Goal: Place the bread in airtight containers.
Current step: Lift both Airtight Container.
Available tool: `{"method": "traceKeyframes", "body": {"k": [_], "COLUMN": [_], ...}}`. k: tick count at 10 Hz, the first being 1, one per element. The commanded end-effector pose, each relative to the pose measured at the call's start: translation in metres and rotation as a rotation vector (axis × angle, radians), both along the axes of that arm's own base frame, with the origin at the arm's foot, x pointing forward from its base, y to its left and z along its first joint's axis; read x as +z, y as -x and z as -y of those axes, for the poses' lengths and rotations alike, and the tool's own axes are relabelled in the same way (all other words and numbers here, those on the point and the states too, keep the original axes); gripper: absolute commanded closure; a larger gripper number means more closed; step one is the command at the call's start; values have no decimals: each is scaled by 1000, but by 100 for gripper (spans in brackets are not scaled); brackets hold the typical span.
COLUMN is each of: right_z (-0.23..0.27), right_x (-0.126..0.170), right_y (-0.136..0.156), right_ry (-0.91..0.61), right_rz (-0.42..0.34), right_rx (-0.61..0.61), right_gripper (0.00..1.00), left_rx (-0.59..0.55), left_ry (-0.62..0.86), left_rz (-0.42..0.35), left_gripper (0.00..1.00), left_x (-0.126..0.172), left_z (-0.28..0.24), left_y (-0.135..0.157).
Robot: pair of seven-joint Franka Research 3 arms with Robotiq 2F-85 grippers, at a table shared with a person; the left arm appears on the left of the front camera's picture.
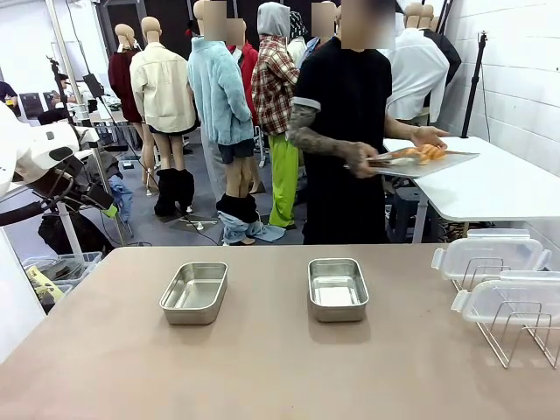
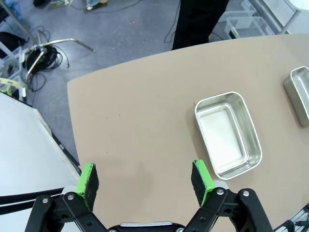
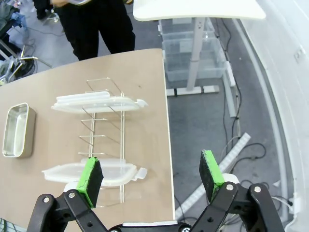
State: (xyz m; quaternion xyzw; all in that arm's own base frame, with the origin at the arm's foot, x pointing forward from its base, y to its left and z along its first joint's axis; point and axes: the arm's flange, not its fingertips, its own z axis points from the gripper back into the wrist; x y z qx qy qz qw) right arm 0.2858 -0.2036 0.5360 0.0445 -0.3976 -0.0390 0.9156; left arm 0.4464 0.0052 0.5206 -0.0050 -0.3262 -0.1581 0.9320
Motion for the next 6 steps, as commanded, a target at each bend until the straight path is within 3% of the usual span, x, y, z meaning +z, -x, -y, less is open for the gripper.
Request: {"method": "traceKeyframes", "body": {"k": [1, 6], "right_z": [0, 0], "right_x": [-3, -3], "right_y": [1, 1], "right_ry": [-5, -5], "right_rz": [-1, -1], "right_rx": [7, 7], "right_gripper": [0, 0], "left_rx": [7, 7], "left_ry": [-9, -9], "left_rz": [5, 5], "left_gripper": [0, 0], "left_x": [0, 0], "left_z": [-2, -2], "left_y": [3, 3]}}
